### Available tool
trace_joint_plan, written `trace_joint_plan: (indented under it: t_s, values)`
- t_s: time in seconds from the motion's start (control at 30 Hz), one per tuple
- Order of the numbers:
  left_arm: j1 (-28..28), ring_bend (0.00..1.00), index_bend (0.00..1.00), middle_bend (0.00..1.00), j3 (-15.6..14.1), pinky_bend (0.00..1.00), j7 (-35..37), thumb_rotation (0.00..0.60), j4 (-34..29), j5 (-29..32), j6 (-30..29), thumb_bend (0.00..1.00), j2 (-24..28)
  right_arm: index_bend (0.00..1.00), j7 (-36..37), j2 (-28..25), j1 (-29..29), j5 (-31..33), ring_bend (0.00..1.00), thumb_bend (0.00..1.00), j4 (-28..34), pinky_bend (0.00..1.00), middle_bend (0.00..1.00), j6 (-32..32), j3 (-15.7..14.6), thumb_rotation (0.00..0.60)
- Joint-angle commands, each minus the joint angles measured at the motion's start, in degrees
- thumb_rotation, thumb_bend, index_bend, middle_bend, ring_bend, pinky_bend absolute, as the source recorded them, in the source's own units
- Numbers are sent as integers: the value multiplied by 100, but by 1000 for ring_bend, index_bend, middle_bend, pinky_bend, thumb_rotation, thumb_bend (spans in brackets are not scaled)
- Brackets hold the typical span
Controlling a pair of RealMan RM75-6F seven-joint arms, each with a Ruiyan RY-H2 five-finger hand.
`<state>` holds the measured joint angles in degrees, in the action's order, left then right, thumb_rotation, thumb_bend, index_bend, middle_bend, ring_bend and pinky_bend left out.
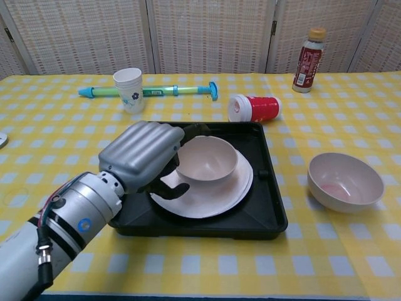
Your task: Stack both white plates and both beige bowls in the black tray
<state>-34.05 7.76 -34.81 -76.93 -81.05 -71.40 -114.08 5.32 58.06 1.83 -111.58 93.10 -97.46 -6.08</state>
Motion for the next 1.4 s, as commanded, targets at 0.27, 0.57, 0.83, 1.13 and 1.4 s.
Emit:
trace_joint_plan:
  t_s: [0.27, 0.57, 0.83, 1.13, 1.4]
  values:
    - [678, 986, 130, 1000, -316, 1000, -327, 600, -1702, -198, -777, 242, 1617, 0, -80, 14, 5, -118, 0, 226, 15, 0, 0, 56, -61, 600]
    - [1939, 477, 104, 616, -1035, 608, 1251, 600, -1395, -633, -2076, 241, 3406, 0, -374, 122, 152, -35, 0, 226, 110, 0, 0, 546, -69, 600]
    - [2820, 451, 138, 579, -974, 554, 2834, 600, -107, -886, -3427, 240, 3577, 98, -971, 293, 622, 344, 0, 225, 351, 0, 0, 1620, 114, 600]
    - [3034, 723, 177, 939, -868, 771, 2945, 600, -235, -987, -3513, 241, 3812, 410, -1996, 569, 1161, 929, 632, 226, 490, 743, 591, 2668, 469, 600]
    - [3039, 819, 216, 1000, -765, 843, 2933, 600, -284, -919, -3186, 241, 3832, 536, -2419, 807, 1510, 1288, 905, 226, 471, 1000, 882, 3273, 564, 600]
